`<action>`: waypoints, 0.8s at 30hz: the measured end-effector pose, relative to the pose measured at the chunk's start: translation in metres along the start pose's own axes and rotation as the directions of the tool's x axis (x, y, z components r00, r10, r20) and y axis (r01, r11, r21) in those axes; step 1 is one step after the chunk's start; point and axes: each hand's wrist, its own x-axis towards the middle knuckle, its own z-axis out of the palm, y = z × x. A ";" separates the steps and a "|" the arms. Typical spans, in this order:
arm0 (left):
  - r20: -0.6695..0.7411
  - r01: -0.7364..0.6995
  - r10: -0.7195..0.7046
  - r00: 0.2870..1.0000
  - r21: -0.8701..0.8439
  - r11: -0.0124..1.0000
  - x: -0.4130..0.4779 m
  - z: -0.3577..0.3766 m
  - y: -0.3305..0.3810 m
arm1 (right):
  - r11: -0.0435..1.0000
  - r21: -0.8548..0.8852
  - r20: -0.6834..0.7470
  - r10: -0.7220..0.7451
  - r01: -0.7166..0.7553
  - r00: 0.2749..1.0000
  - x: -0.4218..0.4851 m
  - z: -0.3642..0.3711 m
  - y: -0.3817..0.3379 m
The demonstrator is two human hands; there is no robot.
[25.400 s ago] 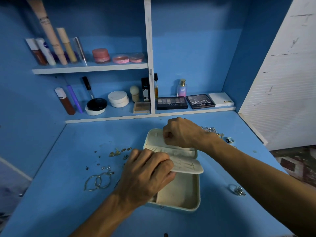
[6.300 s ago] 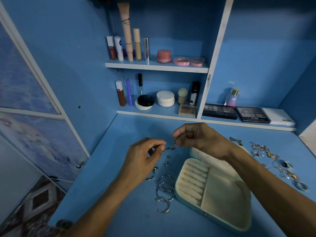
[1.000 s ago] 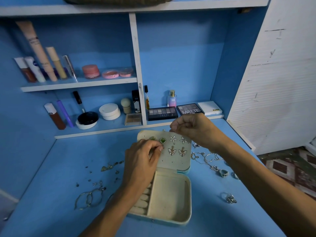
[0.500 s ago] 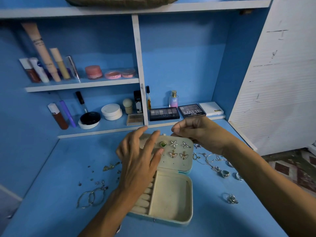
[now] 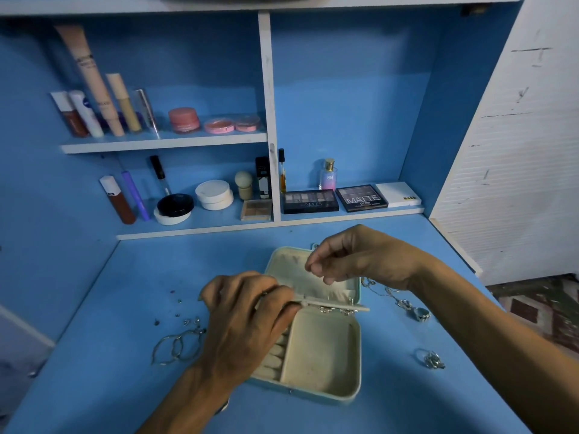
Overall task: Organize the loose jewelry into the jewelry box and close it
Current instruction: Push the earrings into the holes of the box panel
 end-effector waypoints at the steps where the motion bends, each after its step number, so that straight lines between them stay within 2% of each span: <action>1: 0.000 -0.022 0.022 1.000 0.010 1.000 0.001 -0.002 -0.001 | 0.999 -0.038 0.029 0.003 -0.002 1.000 0.000 0.002 0.000; 9: 0.030 -0.151 0.150 0.988 0.009 0.989 -0.001 -0.011 -0.010 | 0.988 -0.152 0.136 -0.012 0.033 0.991 0.003 0.017 0.000; 17: 0.034 -0.248 0.249 0.968 -0.027 0.968 -0.002 -0.013 -0.012 | 0.936 -0.328 0.151 -0.079 0.125 0.985 0.000 0.027 -0.001; 24: 0.045 -0.284 0.286 0.957 -0.051 0.958 0.001 -0.011 -0.014 | 0.945 -0.299 0.129 -0.098 0.133 0.987 -0.006 0.028 0.002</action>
